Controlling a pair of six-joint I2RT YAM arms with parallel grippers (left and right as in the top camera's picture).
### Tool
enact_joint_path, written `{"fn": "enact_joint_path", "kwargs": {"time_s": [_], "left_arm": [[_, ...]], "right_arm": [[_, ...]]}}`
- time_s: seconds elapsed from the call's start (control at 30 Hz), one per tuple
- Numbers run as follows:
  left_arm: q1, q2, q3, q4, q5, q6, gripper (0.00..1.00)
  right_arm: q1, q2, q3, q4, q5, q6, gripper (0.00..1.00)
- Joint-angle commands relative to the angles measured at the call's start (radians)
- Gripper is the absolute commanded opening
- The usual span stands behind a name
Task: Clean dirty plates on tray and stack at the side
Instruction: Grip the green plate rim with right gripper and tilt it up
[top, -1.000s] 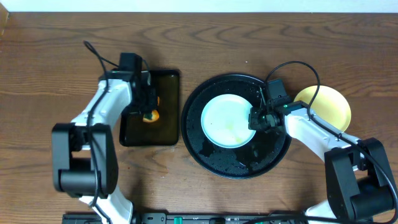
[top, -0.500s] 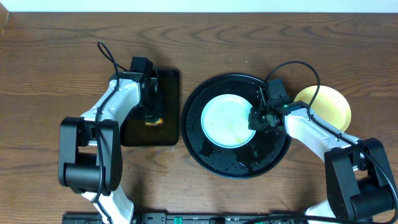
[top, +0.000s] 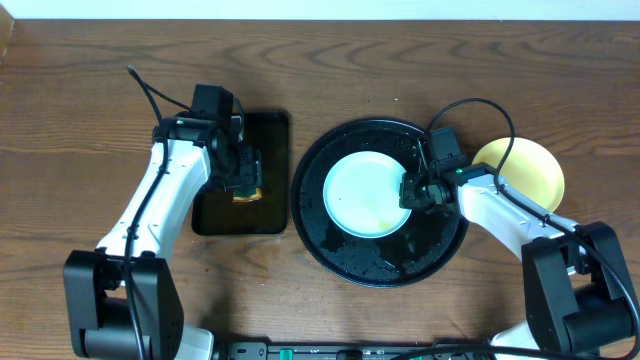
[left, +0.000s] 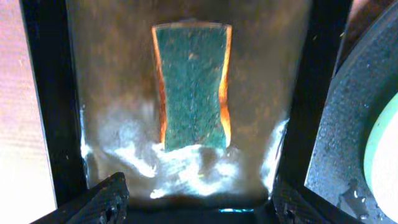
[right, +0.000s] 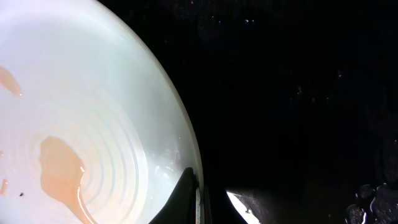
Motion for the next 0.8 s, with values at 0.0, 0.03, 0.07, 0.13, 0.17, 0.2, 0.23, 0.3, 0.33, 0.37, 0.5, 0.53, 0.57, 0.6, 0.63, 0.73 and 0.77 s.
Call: {"fn": "enact_joint_path", "kwargs": {"time_s": [0.0,0.03,0.07,0.13,0.17,0.2,0.23,0.3,0.33,0.37,0.5,0.53,0.57,0.6,0.63,0.73,0.77], "left_arm": [[-0.003,0.0,-0.01,-0.014,-0.001,-0.056,0.75],[-0.003,0.0,-0.01,-0.015,-0.001,-0.056,0.75],[-0.003,0.0,-0.01,-0.018,-0.001,-0.056,0.75],[-0.003,0.0,-0.01,-0.02,-0.001,-0.056,0.75],[-0.003,0.0,-0.01,-0.024,-0.001,-0.056,0.75],[-0.003,0.0,-0.01,-0.026,-0.001,-0.056,0.75],[-0.003,0.0,-0.01,-0.027,-0.001,-0.056,0.75],[-0.003,0.0,-0.01,-0.03,-0.001,-0.056,0.76],[-0.003,0.0,-0.01,-0.03,-0.002,-0.056,0.75],[-0.003,0.0,-0.01,-0.03,-0.002,-0.056,0.75],[-0.003,0.0,-0.01,-0.029,-0.002,-0.056,0.76],[-0.003,0.0,-0.01,-0.029,-0.002,-0.056,0.75],[-0.003,0.0,-0.01,-0.029,-0.002,-0.056,0.75],[-0.003,0.0,-0.01,-0.029,-0.002,-0.056,0.75],[-0.003,0.0,-0.01,-0.029,-0.002,-0.056,0.76],[-0.003,0.0,-0.01,-0.029,-0.002,-0.056,0.76],[-0.003,0.0,-0.01,-0.029,-0.002,-0.056,0.76]], "right_arm": [[0.017,0.034,-0.034,0.001,0.002,0.004,0.01],[0.017,0.034,-0.034,0.0,0.002,0.004,0.01],[0.017,0.034,-0.034,0.0,-0.005,0.004,0.01],[0.017,0.034,-0.034,0.011,-0.012,0.003,0.01],[0.016,0.029,-0.033,0.021,-0.013,-0.003,0.01],[0.016,0.021,-0.032,0.027,-0.012,-0.014,0.01],[0.015,0.008,-0.031,0.037,-0.013,-0.029,0.01],[0.015,-0.03,-0.03,0.052,-0.012,-0.069,0.01],[0.015,-0.048,-0.029,0.056,-0.012,-0.086,0.01],[0.015,-0.077,-0.027,0.055,-0.012,-0.11,0.01],[0.015,-0.189,-0.025,0.05,-0.012,-0.201,0.01],[0.015,-0.219,-0.025,0.044,-0.012,-0.22,0.01],[0.015,-0.237,-0.025,0.039,-0.012,-0.233,0.01],[0.015,-0.264,-0.025,0.032,-0.012,-0.255,0.01],[0.015,-0.283,-0.025,0.027,-0.011,-0.266,0.01],[0.015,-0.335,-0.025,0.018,0.013,-0.302,0.01],[0.015,-0.349,-0.025,0.017,0.033,-0.307,0.01]]}}
